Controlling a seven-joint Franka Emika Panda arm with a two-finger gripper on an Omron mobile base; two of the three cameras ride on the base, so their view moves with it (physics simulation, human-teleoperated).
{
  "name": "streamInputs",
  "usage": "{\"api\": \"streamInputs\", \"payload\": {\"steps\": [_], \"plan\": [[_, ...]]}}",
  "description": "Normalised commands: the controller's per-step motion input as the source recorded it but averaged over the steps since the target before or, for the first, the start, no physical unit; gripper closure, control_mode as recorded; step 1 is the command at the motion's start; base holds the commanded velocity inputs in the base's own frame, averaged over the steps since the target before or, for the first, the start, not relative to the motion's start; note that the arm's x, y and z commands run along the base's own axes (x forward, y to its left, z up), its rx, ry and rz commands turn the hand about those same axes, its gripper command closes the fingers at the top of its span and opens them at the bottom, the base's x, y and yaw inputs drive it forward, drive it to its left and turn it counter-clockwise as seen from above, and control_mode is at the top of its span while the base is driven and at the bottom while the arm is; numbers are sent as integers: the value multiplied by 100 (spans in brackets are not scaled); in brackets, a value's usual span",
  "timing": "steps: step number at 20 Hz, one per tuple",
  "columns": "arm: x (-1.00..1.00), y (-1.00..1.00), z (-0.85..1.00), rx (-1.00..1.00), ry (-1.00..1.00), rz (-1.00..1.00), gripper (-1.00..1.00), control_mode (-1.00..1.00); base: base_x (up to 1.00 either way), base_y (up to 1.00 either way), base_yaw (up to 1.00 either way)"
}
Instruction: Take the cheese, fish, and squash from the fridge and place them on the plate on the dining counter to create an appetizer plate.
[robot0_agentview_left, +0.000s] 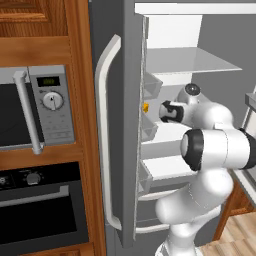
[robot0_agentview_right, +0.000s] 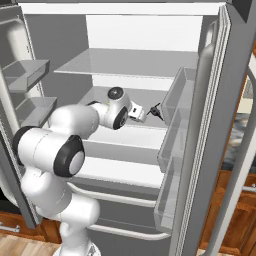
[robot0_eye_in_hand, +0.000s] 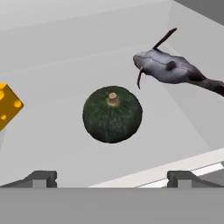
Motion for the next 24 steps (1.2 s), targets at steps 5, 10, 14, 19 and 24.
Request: {"api": "streamInputs", "payload": {"steps": [5, 10, 14, 19, 24], "plan": [[28, -6, -9, 0, 0, 0, -100, -100, 0, 0, 0], [26, -11, -12, 0, 0, 0, -100, -100, 0, 0, 0], [22, -17, -13, 0, 0, 0, -100, -100, 0, 0, 0], [21, -6, -22, 0, 0, 0, -100, -100, 0, 0, 0], [27, 0, -27, 0, 0, 0, -100, -100, 0, 0, 0]]}}
